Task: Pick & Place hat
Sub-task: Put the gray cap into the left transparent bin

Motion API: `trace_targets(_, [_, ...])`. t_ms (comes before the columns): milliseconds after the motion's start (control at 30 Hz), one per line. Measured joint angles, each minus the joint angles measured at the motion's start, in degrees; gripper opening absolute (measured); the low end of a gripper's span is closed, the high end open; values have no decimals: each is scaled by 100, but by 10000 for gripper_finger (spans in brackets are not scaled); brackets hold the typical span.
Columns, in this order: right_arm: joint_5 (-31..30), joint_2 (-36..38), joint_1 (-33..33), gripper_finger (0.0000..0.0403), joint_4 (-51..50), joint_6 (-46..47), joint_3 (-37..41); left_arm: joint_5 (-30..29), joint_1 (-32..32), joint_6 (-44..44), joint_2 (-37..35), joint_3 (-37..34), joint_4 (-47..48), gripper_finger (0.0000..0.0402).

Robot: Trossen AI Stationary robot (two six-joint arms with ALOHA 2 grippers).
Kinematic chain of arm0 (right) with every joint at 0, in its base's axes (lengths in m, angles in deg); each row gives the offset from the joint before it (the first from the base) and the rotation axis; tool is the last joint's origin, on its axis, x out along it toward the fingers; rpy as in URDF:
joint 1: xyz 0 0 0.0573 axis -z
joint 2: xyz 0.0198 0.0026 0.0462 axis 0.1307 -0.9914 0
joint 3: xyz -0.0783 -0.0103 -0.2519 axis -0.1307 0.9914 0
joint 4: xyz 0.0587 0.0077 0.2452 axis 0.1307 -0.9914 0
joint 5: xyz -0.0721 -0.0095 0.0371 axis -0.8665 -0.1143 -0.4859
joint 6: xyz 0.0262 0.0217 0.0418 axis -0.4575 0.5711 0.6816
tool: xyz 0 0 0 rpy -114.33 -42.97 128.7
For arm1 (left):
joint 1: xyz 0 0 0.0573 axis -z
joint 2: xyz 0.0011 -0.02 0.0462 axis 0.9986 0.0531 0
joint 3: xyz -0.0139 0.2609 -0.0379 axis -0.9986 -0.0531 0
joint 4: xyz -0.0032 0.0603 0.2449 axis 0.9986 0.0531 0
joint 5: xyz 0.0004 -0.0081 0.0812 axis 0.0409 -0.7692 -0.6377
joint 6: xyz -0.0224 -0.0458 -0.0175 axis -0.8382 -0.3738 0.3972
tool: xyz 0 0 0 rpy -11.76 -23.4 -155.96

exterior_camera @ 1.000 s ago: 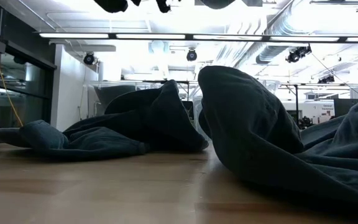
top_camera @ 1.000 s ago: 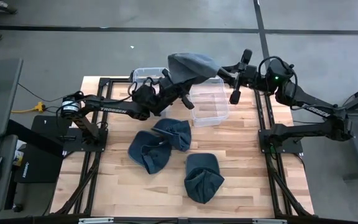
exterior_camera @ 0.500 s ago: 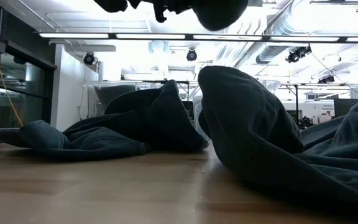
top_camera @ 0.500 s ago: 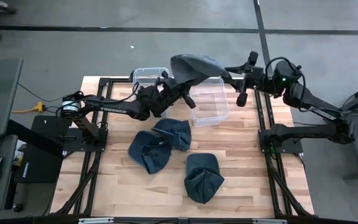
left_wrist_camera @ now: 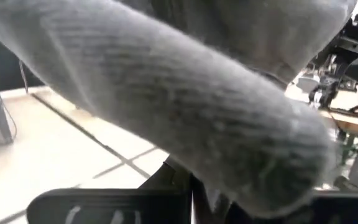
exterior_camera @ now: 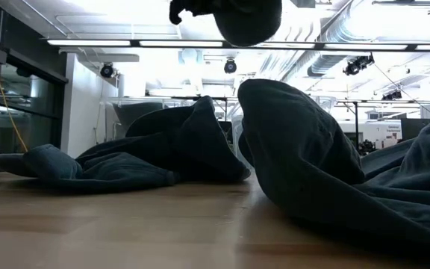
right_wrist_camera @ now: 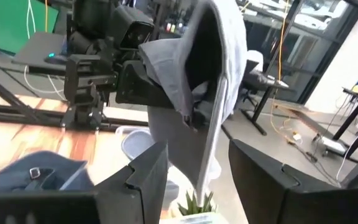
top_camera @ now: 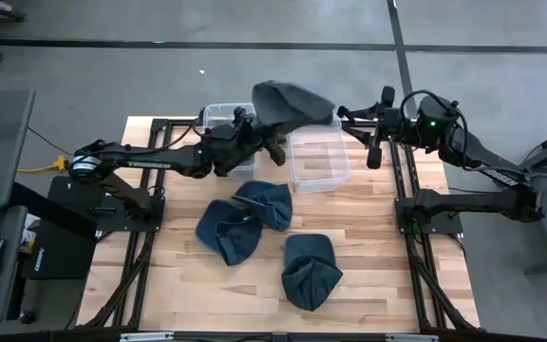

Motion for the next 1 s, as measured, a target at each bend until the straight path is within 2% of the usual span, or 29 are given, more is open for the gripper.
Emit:
trace_targets(133, [23,-4,0,166,-176,121,0,54,0,-346,-189,0,648,6])
trace_targets(333, [99,-121,-2,165,-353,267,0,509,0,-915,-448,0,1404,6])
trace_targets(567, [457,-276,-4,166,-131,400,0,730,0,-1456,-670,1,2523,6])
trace_targets(833, [736,-478,-4,166,691,661,-2,1180,2,-1670,-674,0,3065,6])
trace_targets(1000, [892,-729,-2,166,645,726,-65,1282,0,-1720,-675,0,3229,6])
